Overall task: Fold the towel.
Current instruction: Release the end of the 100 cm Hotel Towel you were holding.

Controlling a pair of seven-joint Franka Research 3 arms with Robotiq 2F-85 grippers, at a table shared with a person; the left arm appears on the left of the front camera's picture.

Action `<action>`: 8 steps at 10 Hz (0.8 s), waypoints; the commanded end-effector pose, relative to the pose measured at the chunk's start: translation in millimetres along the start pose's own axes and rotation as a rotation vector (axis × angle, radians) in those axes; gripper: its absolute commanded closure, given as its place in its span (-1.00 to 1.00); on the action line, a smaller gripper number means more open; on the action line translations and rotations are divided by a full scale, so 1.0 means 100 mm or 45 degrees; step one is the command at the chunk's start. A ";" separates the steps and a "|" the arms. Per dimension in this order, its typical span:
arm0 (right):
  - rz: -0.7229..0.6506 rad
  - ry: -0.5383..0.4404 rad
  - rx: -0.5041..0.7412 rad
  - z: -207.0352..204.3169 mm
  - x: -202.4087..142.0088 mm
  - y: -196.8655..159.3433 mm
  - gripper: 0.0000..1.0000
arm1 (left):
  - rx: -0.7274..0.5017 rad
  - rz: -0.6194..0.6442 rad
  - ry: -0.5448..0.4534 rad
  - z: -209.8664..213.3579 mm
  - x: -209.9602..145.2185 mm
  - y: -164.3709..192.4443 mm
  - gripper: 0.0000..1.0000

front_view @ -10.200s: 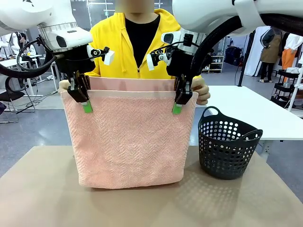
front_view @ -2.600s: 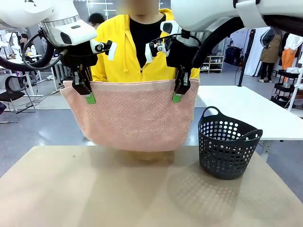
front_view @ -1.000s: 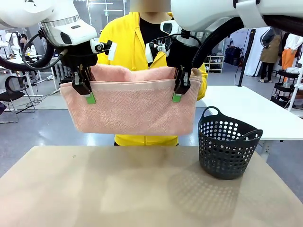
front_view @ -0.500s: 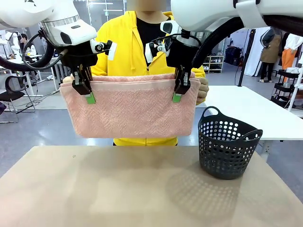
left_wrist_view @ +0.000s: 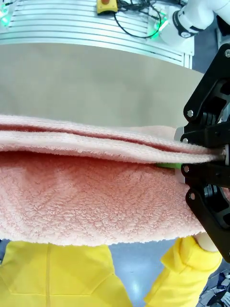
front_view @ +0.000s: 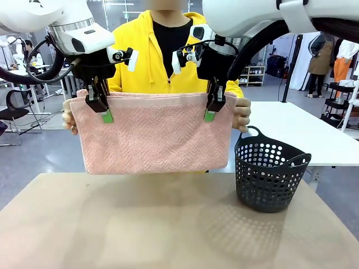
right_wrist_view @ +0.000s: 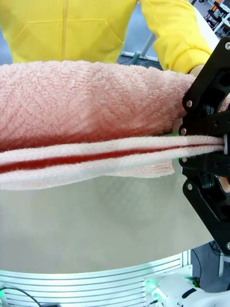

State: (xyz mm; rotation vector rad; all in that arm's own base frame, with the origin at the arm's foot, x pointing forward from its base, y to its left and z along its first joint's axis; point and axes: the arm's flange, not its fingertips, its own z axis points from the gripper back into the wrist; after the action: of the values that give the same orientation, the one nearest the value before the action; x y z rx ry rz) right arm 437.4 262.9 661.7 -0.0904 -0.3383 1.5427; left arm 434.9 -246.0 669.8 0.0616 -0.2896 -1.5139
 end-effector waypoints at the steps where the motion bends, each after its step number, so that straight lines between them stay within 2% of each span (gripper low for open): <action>1: 0.003 0.011 -0.009 0.01 -0.02 -0.01 1.00 | 0.008 -0.006 -0.006 0.03 0.00 0.02 1.00; 8: 0.003 0.011 -0.009 0.01 -0.02 -0.01 1.00 | 0.008 -0.006 -0.006 0.03 0.00 0.02 1.00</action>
State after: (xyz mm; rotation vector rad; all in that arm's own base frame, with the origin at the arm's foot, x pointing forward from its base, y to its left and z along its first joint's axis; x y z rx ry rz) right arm 436.9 263.4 661.5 -0.0901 -0.3363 1.5441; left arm 434.9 -246.1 670.0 0.0617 -0.2900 -1.5140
